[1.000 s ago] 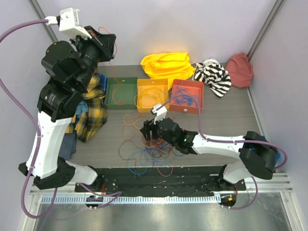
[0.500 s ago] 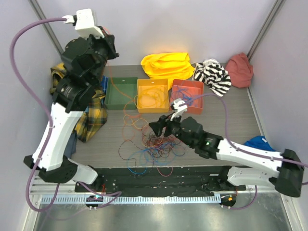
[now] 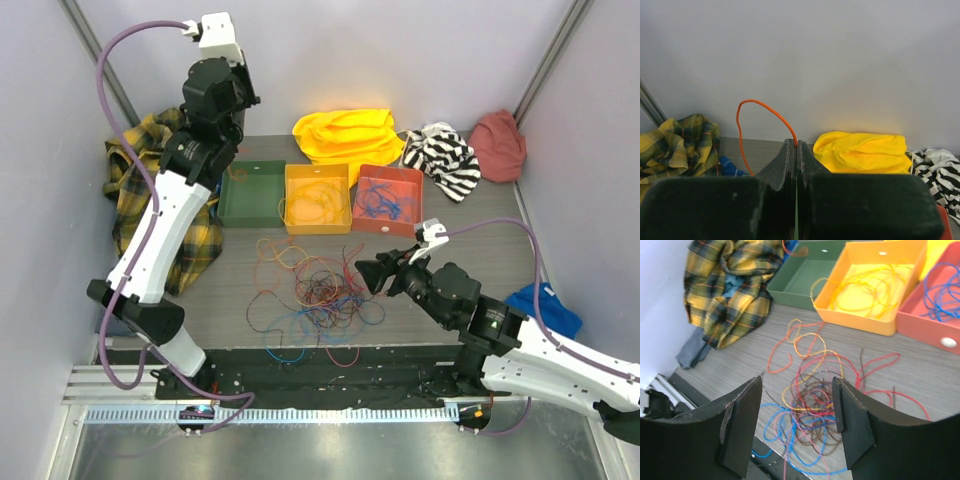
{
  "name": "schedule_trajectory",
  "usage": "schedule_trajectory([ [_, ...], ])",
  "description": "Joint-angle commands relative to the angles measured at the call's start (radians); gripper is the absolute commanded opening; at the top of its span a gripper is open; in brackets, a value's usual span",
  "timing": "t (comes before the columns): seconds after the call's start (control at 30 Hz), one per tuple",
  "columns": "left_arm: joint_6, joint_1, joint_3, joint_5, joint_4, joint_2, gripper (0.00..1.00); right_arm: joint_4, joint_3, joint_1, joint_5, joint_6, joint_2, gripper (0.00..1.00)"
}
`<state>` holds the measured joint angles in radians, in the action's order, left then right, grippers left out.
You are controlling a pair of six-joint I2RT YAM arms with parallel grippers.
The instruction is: Untangle the cables
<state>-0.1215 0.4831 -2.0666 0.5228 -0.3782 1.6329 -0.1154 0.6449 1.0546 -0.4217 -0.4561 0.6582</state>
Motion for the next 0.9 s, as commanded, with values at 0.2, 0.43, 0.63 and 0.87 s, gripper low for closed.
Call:
schedule_trajectory([
  [0.2,-0.108,-0.078,0.141,-0.052,0.058,0.093,0.00,-0.063,-0.036,0.005,-0.089,0.000,-0.040,0.65],
  [0.43,-0.179,-0.080,0.384,-0.050,0.108,0.013,0.00,-0.053,-0.059,0.004,-0.114,-0.001,-0.035,0.65],
  [0.63,-0.185,-0.080,0.447,-0.043,0.094,0.024,0.01,-0.032,-0.076,0.004,-0.100,-0.015,-0.019,0.65],
  [0.87,-0.175,-0.120,0.341,-0.044,0.030,0.215,0.11,-0.059,-0.079,0.005,-0.112,-0.021,-0.045,0.65],
])
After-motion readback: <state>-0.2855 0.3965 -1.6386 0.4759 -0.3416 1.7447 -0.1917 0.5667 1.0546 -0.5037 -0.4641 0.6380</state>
